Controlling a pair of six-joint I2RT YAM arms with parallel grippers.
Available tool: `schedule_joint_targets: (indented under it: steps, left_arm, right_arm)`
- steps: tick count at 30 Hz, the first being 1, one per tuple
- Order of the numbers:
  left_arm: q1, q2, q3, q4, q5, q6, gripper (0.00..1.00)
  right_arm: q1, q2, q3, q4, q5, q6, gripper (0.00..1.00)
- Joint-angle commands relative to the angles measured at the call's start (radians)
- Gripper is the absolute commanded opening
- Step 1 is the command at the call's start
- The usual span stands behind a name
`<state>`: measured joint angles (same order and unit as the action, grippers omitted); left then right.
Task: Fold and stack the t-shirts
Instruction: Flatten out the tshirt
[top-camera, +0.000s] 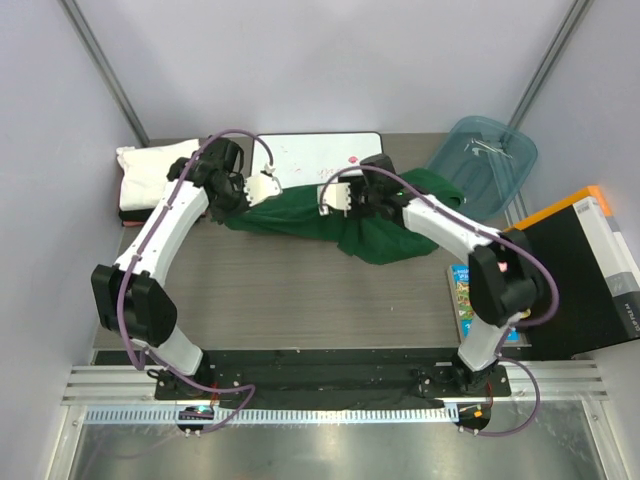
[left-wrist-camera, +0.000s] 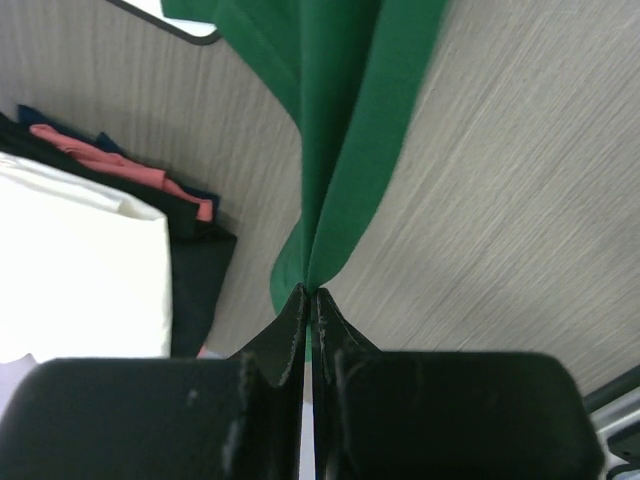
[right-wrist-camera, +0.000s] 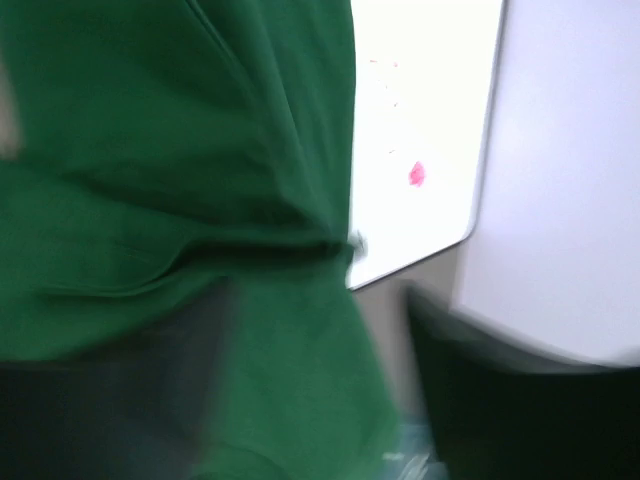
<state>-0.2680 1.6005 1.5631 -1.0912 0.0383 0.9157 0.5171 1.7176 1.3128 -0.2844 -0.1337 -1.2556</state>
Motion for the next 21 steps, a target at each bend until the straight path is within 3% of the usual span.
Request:
schedule_joint_targets:
  steps: [1,5,6,10,15,21]
  left_arm:
    - [-0.025,-0.027,-0.014,-0.029,0.020,-0.058,0.00]
    - [-0.025,-0.051,-0.064,-0.004,0.008,-0.055,0.00]
    - [-0.027,-0.051,-0.069,-0.004,0.008,-0.057,0.00]
    - [-0.030,-0.040,-0.061,-0.007,0.008,-0.061,0.00]
    - [-0.033,-0.010,-0.028,-0.007,0.006,-0.043,0.00]
    - [-0.034,0.021,-0.008,-0.003,0.006,-0.018,0.00]
  right_arm:
    - [-0.006,0.057,0.213,0.266,0.196,0.452,1.00]
    - [-0.015,0.008,0.282,0.026,0.162,0.613,1.00]
    - [-0.017,-0.028,0.295,-0.124,0.107,0.640,0.99]
    - [-0.008,-0.085,0.247,-0.384,-0.145,0.823,0.91]
    - [-0.003,-0.147,-0.033,-0.319,-0.280,0.978,0.85]
    - [0.014,-0.041,-0.080,-0.202,-0.206,1.092,0.84]
